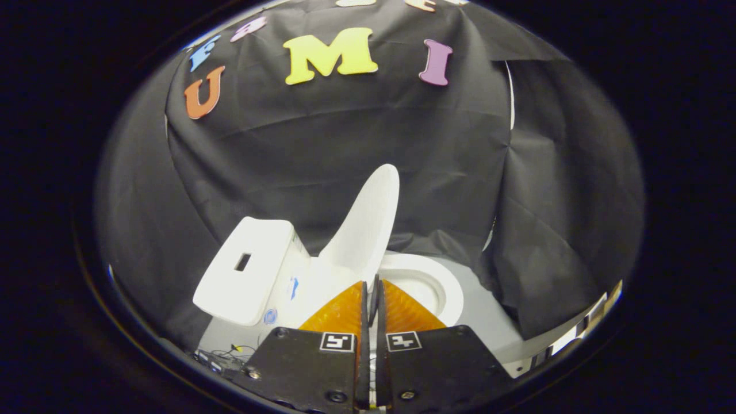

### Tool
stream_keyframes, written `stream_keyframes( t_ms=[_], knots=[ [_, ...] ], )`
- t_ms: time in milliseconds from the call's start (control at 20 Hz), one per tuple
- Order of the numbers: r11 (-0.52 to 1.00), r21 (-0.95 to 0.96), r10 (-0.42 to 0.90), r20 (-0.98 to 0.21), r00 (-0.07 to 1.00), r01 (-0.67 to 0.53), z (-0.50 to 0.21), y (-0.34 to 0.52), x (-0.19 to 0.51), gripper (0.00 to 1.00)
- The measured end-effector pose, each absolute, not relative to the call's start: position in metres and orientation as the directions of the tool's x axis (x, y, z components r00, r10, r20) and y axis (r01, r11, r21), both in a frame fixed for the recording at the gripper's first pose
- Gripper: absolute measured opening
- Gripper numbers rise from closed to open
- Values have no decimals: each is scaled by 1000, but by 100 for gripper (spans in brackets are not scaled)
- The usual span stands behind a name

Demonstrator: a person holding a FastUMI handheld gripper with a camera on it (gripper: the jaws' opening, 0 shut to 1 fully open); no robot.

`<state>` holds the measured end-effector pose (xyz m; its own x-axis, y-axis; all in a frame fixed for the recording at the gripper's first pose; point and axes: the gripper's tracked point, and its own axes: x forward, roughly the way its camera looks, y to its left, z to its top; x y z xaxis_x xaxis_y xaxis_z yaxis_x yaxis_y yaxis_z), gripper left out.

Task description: Open the toilet lid.

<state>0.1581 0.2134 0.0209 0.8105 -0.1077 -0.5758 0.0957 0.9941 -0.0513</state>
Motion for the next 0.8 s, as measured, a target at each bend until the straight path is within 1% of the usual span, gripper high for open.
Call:
stream_keyframes(
  t_ms=[250, 800],
  knots=[
    [998, 9, -47, -581, 812, 64, 28, 242, 159, 8],
    [999, -21, 28, -557, 830, -48, 40, 315, 162, 9]
  ],
)
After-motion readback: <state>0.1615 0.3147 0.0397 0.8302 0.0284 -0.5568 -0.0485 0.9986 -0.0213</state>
